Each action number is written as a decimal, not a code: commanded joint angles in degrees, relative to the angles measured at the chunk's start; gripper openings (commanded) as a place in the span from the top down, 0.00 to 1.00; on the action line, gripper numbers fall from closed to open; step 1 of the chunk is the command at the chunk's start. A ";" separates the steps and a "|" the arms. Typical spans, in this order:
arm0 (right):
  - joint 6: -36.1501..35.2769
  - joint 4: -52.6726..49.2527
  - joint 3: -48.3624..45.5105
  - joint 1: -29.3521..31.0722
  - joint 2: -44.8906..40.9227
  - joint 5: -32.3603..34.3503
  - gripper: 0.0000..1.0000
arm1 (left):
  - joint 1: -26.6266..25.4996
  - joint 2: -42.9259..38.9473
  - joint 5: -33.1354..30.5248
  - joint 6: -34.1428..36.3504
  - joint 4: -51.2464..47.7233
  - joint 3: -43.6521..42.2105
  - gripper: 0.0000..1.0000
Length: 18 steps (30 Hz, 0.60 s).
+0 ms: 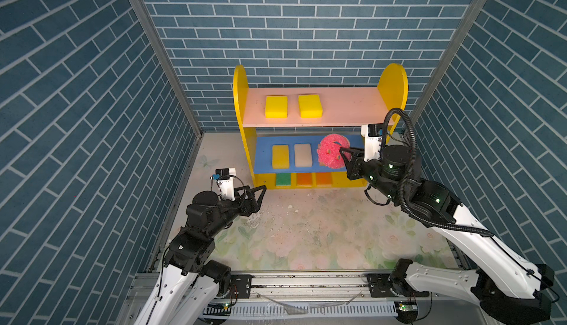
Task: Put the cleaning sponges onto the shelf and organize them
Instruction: 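Raise the pink sponge up to the pink top shelf while the left gripper withdraws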
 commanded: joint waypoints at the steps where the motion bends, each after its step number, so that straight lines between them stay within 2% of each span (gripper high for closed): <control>1: -3.02 -4.16 5.45 -1.30 0.61 4.38 1.00 | 0.24 0.24 -0.73 0.96 -0.98 1.19 0.18; 10: -3.07 -7.14 14.39 -6.49 3.24 5.82 1.00 | 0.25 0.45 -1.82 2.39 -3.13 1.91 0.18; 18: -5.46 -7.89 26.07 -10.58 11.82 6.39 1.00 | 0.30 0.61 -1.88 4.77 -5.12 2.82 0.18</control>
